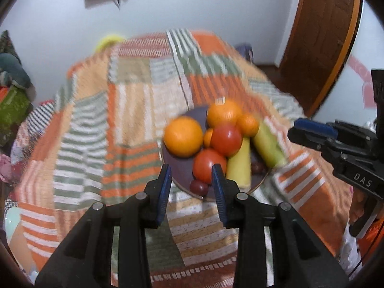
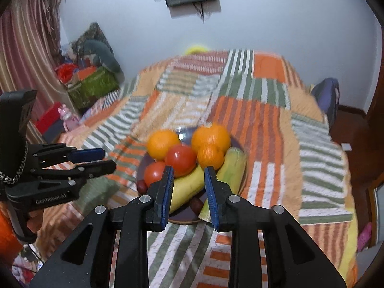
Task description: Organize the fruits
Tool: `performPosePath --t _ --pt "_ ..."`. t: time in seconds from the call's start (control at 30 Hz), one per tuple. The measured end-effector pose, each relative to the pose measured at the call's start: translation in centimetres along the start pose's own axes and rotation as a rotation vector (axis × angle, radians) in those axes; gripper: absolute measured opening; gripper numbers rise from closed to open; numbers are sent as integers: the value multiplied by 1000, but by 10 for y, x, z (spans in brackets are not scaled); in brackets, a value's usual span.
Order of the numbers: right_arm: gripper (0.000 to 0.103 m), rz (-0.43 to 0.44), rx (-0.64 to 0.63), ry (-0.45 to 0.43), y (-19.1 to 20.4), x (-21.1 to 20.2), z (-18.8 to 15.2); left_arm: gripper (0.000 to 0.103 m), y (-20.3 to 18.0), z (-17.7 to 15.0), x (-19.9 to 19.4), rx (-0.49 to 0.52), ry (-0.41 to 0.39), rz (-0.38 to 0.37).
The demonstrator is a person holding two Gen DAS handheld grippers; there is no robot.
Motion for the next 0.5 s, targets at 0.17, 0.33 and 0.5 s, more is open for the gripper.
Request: performPosePath --t 0.17,0.33,0.5 --pt "24 -2 -26 -115 19 -55 20 34 -9 23 -74 -23 -178 27" --pt "24 2 -55 -231 41 -109 31 34 -21 32 -150 -43 -343 47" --pt "24 9 -88 -355 66 -167 37 34 -38 28 -221 -48 -491 62"
Point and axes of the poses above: each gripper's, at about its wrist camera, not at the fingertips, and x roughly the way its jaws point, y to its left, z to its top, the point moved 8 cm from there along x, roughly the way its jaws point, and after that the axes turned 3 degrees about z, right-handed, at the moved point
